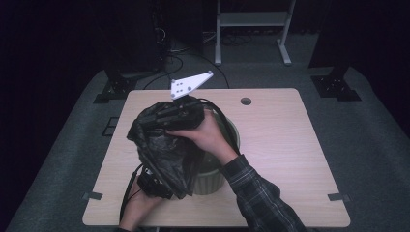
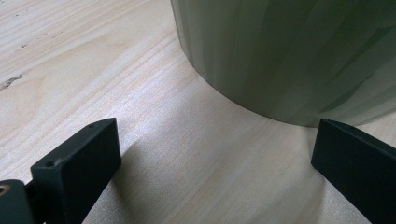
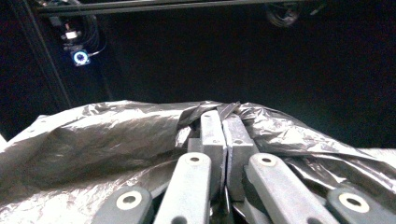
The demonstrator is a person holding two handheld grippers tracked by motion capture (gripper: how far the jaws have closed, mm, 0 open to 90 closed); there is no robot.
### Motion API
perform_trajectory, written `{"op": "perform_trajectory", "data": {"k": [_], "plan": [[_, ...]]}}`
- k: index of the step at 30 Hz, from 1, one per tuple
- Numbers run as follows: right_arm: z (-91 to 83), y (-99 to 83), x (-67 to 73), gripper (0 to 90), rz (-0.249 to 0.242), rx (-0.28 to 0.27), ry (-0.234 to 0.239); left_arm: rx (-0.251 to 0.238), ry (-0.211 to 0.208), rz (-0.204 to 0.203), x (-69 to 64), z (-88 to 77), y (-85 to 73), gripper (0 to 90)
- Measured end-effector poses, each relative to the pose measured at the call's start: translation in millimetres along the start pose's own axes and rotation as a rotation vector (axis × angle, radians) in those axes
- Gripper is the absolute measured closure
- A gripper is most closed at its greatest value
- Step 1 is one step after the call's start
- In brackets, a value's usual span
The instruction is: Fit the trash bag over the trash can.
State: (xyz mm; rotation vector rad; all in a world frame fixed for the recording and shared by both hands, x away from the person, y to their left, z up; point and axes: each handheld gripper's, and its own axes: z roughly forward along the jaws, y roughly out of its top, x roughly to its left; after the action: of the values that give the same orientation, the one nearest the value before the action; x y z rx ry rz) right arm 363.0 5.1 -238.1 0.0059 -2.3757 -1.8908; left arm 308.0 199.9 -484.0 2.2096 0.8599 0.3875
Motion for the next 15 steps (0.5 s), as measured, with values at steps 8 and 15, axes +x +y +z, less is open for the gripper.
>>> {"op": "perform_trajectory", "data": {"k": [8, 15], "plan": [[-34.1, -22.3, -8.6, 89.4, 0.045, 0.029, -0.060, 0.000, 0.000, 0.000, 0.0, 0.0, 0.0, 0.0], [-56.0, -38.4, -14.8, 89.3, 0.083, 0.055, -0.101, 0.002, -0.003, 0.000, 0.2, -0.2, 0.1, 0.0]]}}
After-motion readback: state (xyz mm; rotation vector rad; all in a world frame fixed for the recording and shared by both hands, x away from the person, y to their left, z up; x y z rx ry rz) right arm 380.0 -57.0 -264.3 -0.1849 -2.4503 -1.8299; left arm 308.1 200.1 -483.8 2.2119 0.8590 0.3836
